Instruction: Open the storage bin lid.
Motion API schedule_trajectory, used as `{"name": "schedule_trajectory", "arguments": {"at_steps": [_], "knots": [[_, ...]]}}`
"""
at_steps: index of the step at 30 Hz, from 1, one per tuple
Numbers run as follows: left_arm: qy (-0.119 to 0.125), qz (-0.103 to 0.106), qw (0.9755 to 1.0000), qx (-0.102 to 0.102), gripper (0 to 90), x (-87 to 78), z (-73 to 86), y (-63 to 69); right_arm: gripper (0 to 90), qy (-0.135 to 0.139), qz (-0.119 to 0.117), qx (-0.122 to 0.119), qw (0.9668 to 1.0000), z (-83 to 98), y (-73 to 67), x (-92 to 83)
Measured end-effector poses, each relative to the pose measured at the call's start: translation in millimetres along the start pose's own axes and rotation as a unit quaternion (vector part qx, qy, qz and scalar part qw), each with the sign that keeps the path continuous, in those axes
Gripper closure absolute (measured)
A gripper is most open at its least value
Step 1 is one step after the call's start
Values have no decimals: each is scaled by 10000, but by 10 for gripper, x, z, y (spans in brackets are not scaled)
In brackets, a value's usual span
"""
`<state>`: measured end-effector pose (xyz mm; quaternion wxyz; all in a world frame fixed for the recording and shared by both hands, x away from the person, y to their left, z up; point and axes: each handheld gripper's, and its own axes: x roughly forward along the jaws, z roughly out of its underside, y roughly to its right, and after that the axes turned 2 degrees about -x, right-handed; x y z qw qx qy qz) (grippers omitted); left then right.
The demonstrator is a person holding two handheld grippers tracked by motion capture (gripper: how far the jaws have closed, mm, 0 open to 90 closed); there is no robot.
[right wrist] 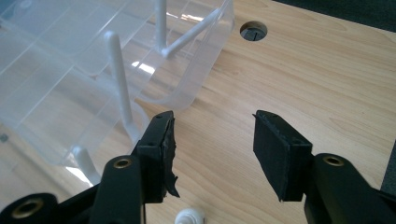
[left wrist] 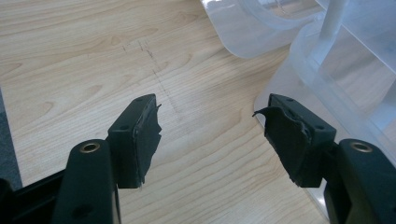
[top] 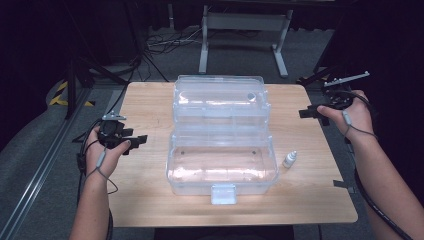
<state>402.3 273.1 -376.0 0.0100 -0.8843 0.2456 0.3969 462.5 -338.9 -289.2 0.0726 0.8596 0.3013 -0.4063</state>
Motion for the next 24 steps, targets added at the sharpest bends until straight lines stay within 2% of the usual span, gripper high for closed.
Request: {"name": "schedule_trajectory", "arguments": {"at_steps": [5,13,19,24], "knots": [[3,-10,10000,-30,356,-9,10,2,469,-199,-74,-140,9997,78,-41,-28],[-27,-18,10000,-48,353,-27,24,-6,458,-567,-149,-294,9978,212,-132,76],[-62,-23,9999,-93,353,-36,29,-17,453,-712,-211,-297,9968,285,-166,162],[-35,-22,9999,-98,351,-42,30,-32,445,-967,-231,-306,9946,350,-172,269]]}}
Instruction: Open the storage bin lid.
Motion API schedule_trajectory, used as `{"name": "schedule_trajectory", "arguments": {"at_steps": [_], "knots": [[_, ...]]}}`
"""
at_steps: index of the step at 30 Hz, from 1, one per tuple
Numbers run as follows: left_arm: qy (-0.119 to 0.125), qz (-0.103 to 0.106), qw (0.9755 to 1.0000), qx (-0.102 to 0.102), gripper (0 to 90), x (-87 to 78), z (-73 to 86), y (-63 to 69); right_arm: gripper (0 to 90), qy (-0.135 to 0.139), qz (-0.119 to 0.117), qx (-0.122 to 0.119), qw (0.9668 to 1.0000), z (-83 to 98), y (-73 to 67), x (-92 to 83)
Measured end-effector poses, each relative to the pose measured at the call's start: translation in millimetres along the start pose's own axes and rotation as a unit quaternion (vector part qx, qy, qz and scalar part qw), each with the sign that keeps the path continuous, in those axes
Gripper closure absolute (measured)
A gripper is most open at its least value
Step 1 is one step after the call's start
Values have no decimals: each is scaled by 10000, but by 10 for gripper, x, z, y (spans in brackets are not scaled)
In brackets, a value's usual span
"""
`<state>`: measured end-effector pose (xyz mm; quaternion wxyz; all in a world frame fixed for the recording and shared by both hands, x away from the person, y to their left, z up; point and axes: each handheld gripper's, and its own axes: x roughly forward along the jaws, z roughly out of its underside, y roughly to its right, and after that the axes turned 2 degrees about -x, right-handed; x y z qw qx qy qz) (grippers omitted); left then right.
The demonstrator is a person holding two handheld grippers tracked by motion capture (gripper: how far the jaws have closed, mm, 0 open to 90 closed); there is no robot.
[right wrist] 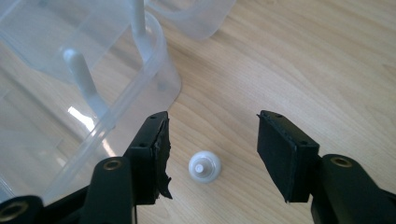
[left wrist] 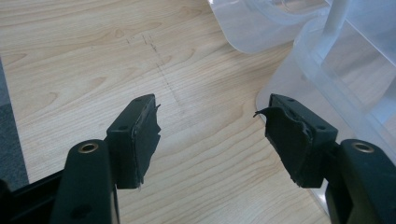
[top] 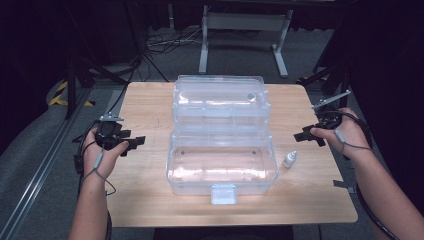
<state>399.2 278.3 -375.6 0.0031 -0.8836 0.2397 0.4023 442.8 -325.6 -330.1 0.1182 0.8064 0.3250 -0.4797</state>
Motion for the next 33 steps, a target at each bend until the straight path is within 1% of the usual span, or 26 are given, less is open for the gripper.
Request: {"name": "schedule_trajectory", "arguments": {"at_steps": [4,8,15,20,22,33], "knots": [[-9,6,10000,-11,351,1,3,-5,440,-208,-38,15,9998,40,7,97],[6,13,10000,-25,350,0,6,-14,437,-279,-65,6,9996,63,2,149],[11,0,10000,-31,346,-3,17,-23,437,-555,-20,-116,9984,85,-31,267],[2,-19,10000,-62,346,-5,27,-29,489,-815,-101,-223,9964,96,-47,335],[-13,-24,10000,-53,346,-5,32,-34,504,-912,-93,-268,9954,99,-58,360],[-20,-40,9999,-111,346,-11,54,-50,545,-1241,-79,-410,9914,105,-92,488]]}}
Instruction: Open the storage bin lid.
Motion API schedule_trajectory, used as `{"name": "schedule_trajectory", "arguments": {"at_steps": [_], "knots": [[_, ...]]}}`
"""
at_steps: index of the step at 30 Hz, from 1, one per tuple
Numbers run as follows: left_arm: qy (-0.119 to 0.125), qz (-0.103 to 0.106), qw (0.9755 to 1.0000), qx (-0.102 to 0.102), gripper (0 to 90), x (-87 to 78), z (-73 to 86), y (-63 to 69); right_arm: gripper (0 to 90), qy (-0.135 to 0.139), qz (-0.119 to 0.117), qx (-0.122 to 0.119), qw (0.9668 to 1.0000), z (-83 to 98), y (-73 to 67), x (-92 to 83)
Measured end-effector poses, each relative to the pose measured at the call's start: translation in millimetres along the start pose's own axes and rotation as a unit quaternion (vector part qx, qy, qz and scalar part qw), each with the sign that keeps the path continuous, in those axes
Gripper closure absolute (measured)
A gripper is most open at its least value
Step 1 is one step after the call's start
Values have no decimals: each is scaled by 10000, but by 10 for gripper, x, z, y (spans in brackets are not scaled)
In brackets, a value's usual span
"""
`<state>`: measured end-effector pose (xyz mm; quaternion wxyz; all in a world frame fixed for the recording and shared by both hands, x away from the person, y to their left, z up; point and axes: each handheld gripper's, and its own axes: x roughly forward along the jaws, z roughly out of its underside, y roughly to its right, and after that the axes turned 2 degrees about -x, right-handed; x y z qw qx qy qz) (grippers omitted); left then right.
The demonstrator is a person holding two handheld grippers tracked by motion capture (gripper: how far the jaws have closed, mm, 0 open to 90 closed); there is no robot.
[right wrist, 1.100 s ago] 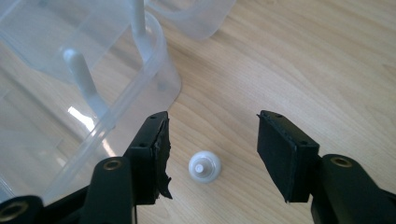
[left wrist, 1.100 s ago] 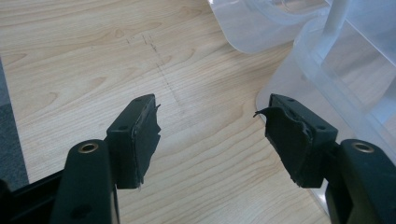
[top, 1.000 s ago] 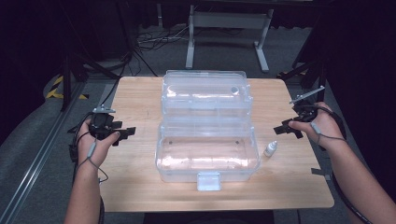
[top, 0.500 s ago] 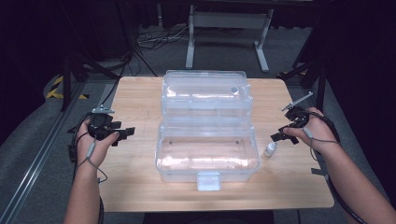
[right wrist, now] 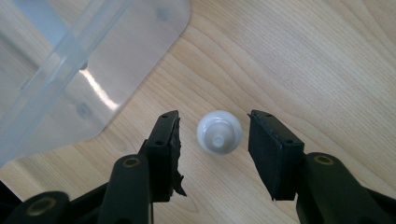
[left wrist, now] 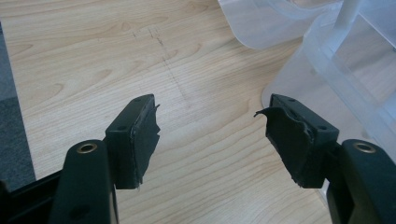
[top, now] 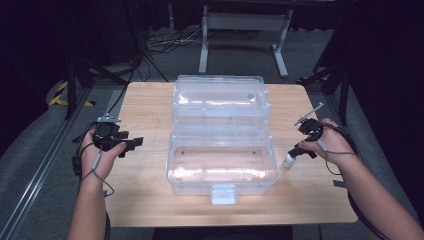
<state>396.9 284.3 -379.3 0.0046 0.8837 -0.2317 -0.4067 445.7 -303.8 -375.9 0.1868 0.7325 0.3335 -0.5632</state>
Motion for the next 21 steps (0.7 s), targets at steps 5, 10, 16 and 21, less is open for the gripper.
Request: {"name": "schedule_trajectory", "arguments": {"at_steps": [5,10,16,21], "knots": [[-7,3,10000,-17,344,-1,7,-11,564,-126,31,-63,9999,-14,-6,49],[-9,-4,10000,-29,344,1,12,-16,577,-253,44,-117,9996,-31,-21,104],[-31,6,10000,-34,344,13,14,-20,610,-454,83,-204,9987,-43,-24,173],[-50,8,10000,-34,344,20,15,-22,633,-541,103,-221,9982,-43,-23,210]]}}
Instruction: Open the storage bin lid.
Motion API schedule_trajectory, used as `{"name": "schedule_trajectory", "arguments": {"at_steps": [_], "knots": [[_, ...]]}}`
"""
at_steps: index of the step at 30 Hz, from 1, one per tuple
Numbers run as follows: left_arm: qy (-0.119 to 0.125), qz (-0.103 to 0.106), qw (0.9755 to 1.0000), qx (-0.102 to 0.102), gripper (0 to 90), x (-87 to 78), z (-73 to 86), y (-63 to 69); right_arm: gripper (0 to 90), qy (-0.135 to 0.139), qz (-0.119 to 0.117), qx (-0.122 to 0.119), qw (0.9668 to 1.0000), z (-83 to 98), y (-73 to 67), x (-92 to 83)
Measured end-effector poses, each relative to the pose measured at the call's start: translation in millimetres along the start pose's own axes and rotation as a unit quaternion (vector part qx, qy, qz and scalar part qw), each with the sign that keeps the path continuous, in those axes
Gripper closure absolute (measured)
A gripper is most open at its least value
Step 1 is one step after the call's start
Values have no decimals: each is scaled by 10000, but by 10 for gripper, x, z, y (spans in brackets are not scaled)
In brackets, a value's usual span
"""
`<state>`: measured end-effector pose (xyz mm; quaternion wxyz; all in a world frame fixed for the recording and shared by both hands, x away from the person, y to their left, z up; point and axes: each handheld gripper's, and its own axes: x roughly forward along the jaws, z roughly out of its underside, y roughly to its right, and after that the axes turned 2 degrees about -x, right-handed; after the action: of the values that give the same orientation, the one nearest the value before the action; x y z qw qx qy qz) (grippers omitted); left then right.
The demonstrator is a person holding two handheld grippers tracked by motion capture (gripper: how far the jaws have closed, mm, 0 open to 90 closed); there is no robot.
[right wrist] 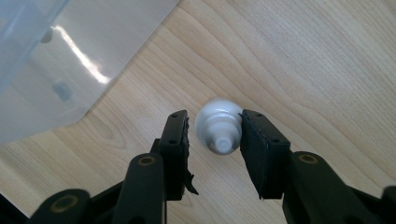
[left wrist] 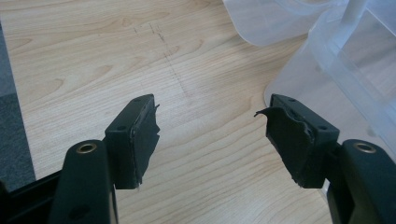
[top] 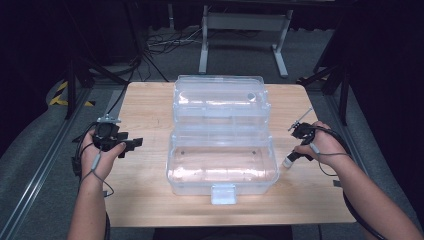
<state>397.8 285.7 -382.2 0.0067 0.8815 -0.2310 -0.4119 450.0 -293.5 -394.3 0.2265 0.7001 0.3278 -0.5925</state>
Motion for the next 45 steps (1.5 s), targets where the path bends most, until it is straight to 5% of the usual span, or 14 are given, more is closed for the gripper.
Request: {"name": "schedule_trajectory", "arguments": {"at_steps": [18,31,45], "knots": [[-29,-1,10000,-27,342,22,11,-17,710,-257,419,-316,9983,-87,-66,12],[-29,14,10000,-52,342,27,17,-34,714,-290,433,-325,9981,-96,-76,3],[-21,15,10000,-90,342,26,25,-45,715,-322,507,-515,9969,-106,-99,-254]]}}
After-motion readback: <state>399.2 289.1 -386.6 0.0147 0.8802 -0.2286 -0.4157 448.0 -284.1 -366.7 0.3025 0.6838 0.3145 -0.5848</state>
